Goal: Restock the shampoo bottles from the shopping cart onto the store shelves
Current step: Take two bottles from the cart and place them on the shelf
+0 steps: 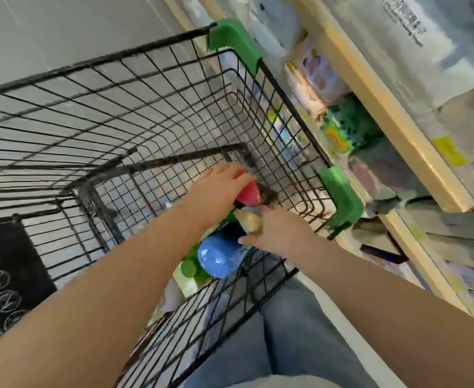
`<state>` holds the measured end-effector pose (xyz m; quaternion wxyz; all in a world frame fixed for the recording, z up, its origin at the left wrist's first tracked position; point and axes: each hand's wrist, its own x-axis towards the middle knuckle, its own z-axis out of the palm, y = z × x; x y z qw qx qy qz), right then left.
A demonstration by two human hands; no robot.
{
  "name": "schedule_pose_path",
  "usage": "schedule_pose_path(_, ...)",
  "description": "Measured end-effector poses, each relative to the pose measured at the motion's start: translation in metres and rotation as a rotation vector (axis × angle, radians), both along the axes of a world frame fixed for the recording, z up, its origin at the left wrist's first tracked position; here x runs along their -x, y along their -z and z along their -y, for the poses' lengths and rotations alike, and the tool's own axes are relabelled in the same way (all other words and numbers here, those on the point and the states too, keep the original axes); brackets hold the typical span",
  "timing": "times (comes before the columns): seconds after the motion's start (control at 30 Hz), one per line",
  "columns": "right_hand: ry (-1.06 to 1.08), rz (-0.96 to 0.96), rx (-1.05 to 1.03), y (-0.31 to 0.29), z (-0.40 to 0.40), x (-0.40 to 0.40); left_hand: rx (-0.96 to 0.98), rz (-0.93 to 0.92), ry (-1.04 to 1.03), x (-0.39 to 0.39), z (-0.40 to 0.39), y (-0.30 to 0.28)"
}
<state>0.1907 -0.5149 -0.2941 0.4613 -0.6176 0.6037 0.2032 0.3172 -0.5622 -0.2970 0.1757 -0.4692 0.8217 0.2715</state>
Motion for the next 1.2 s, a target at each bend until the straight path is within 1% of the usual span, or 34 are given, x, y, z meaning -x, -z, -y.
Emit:
schedule_pose_path(0.1, -0.037, -0.066, 0.013, 0.006, 0.0, -0.008, -0.07, -0.004, 0.052, 0.003, 0.01, 0.011)
schedule_pose_path(0.2, -0.032, -0.103, 0.095, 0.012, 0.0, -0.01, -0.109, -0.007, 0.096, 0.006, 0.015, 0.019)
schedule_pose_path(0.3, 0.022, -0.111, 0.142, 0.014, -0.004, -0.007, -0.082, 0.008, 0.109, 0.009, 0.018, 0.022)
schedule_pose_path(0.43, 0.079, -0.114, 0.146, 0.013, -0.005, 0.005, -0.063, 0.028, 0.143, 0.014, 0.02, 0.016)
schedule_pose_path(0.6, 0.083, -0.159, 0.187, -0.002, -0.006, 0.011, -0.027, 0.002, 0.026, 0.009, 0.017, 0.001)
schedule_pose_path(0.73, 0.133, -0.151, 0.308, -0.03, -0.003, 0.022, 0.072, -0.013, -0.08, 0.009, 0.014, -0.026)
schedule_pose_path(0.8, 0.14, -0.162, 0.364, -0.048, -0.008, 0.027, 0.107, -0.025, -0.107, 0.009, 0.014, -0.043)
schedule_pose_path(0.9, 0.176, -0.169, 0.501, -0.082, -0.02, 0.036, 0.177, -0.054, -0.135, 0.01, 0.011, -0.077)
schedule_pose_path(1.03, 0.332, -0.145, 0.68, -0.133, -0.033, 0.049, 0.255, -0.169, -0.191, 0.013, 0.003, -0.124)
schedule_pose_path(1.2, 0.496, -0.056, 0.92, -0.2, -0.065, 0.068, 0.371, -0.328, -0.249, 0.027, -0.021, -0.189)
